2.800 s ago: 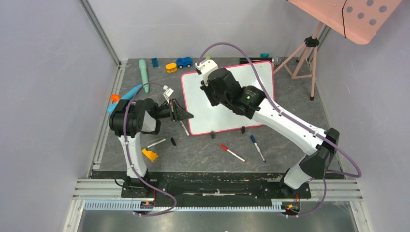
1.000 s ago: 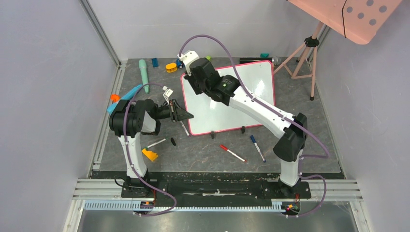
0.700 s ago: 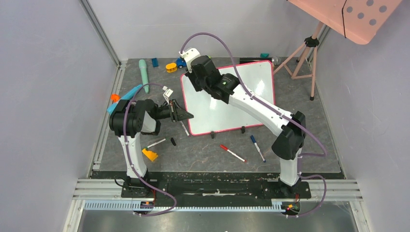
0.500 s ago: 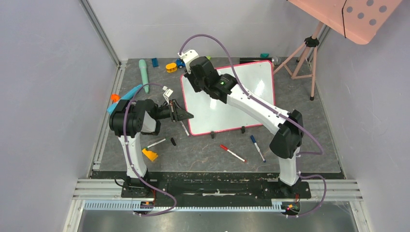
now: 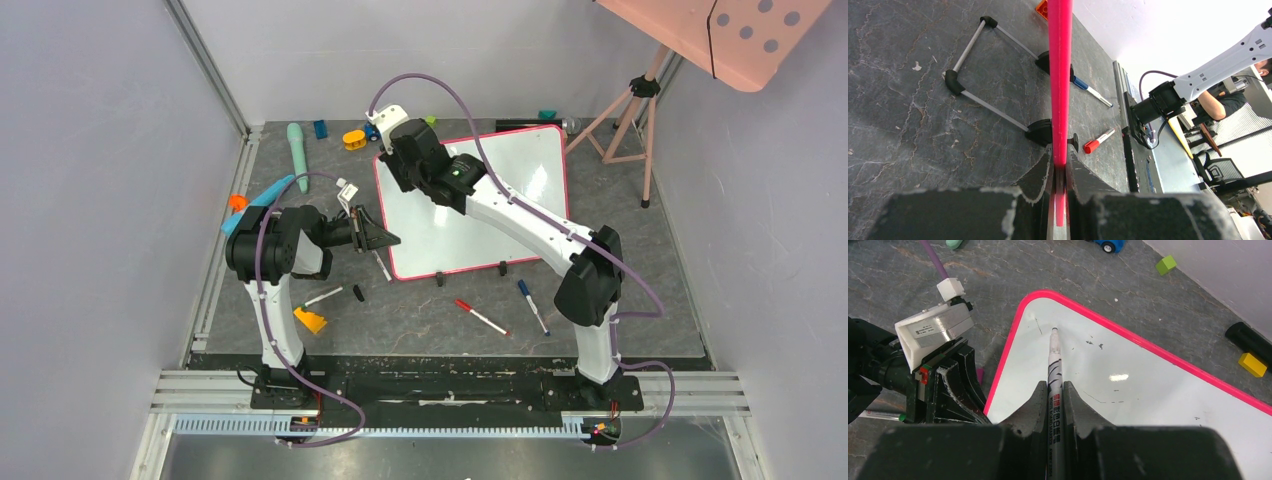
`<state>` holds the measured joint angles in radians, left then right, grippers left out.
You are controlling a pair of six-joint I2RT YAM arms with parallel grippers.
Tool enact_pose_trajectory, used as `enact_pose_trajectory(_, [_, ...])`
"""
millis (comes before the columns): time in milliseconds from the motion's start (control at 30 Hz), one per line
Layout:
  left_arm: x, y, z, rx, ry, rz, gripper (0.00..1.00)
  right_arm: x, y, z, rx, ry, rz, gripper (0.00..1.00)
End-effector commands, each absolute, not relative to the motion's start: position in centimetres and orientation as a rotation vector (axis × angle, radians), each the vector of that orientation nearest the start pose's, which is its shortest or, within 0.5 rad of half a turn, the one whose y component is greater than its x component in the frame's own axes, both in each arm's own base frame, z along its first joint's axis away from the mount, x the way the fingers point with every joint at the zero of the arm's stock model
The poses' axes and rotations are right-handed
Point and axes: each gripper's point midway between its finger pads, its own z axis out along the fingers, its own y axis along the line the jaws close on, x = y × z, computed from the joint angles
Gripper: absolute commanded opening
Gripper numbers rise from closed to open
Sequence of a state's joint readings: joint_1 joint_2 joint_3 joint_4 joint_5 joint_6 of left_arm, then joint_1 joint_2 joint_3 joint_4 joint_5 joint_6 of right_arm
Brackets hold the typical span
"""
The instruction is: Write a sentence on the whiteboard
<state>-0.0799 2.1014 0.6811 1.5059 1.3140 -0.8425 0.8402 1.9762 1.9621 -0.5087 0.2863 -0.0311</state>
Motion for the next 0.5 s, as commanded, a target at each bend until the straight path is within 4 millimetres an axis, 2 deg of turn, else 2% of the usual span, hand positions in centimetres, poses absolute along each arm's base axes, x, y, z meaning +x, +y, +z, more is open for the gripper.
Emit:
enact_pose_trajectory(0, [31.42, -20.59, 8.47, 0.672, 1.679, -1.615, 0.02, 42.3, 38.53, 28.52, -0.658, 1.873, 0.208, 0.0])
enact_pose_trajectory(467, [31.4, -20.59, 8.46, 0.671, 1.68, -1.615, 0.02, 43.01, 37.9, 27.65, -0.627, 1.888, 0.156, 0.0])
